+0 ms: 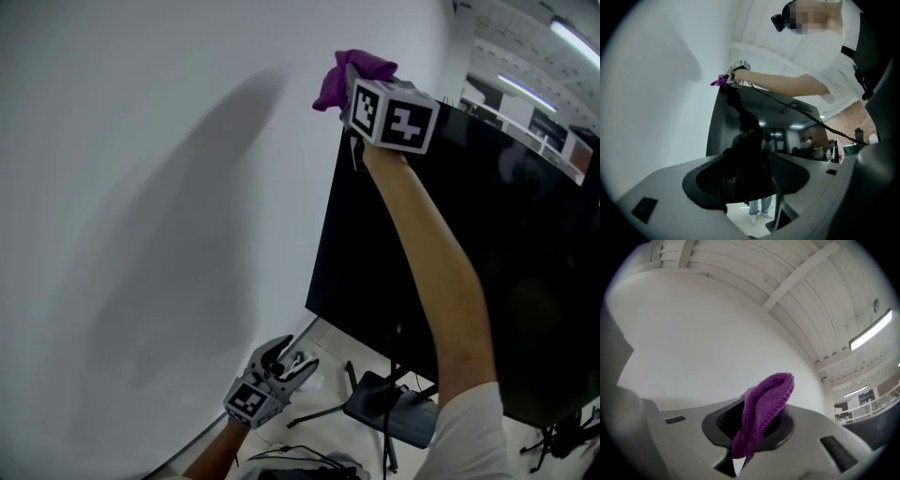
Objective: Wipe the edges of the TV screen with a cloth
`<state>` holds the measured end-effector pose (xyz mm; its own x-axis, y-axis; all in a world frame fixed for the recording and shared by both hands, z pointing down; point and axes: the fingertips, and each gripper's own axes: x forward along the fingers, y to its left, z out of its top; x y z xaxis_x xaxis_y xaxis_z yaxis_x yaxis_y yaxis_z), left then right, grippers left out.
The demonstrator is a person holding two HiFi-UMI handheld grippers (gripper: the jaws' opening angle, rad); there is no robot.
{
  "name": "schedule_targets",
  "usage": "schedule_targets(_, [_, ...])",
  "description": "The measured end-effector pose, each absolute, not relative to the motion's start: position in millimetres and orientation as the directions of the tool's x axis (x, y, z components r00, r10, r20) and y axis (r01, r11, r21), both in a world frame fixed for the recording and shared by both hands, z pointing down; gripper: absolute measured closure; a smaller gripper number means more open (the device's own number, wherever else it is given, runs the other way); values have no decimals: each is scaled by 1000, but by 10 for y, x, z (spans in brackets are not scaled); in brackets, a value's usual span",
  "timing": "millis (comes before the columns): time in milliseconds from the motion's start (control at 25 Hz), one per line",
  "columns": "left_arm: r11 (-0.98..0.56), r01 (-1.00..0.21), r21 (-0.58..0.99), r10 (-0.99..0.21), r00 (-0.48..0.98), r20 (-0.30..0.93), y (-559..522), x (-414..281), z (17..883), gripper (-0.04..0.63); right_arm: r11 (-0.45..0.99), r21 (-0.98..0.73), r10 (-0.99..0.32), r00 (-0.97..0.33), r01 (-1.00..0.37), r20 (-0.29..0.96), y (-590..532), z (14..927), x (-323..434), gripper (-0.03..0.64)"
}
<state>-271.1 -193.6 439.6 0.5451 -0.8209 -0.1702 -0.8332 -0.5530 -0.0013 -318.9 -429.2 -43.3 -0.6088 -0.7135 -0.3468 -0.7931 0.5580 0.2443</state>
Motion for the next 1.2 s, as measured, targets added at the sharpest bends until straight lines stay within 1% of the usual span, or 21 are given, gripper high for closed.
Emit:
schedule_targets(120, [-587, -809, 15, -798, 575, -181, -1864, -2606, 4292, 313, 511, 301, -730, -591, -805, -342, -4158, -489, -3064, 551])
schedule_targets(240, [-621, -784, 4, -769, 609, -196, -1865, -2428, 4224, 313, 475, 351, -758, -578, -807, -303, -4067, -507, -2731, 551])
schedule_targets(400, [-702, -712, 11, -699, 687, -197, -1877, -2115, 4190, 313, 403, 387, -793, -528, -829, -304, -3855, -530, -1968, 551])
schedule_targets(600, [-807, -591, 19, -581, 787, -208, -1876, -1469, 4099, 313, 312, 392, -831, -449, -865, -329, -3567, -539, -937, 549])
schedule_targets(840, [-925, -379, -15, -369, 907, -203, -1654, -521, 3976, 313, 134, 368, -888, -277, -920, -369, -3022, -487, 524, 549])
schedule_targets(1040, [-967, -253, -18, -244, 945, -219, -1527, 177, 3896, 313, -50, 348, -908, -102, -936, -406, -2576, -482, 1766, 548])
schedule_targets(1200, [-989, -148, -19, -141, 968, -207, -1364, 794, 3959, 313, -205, 302, -902, 61, -931, -426, -2148, -442, 2796, 548])
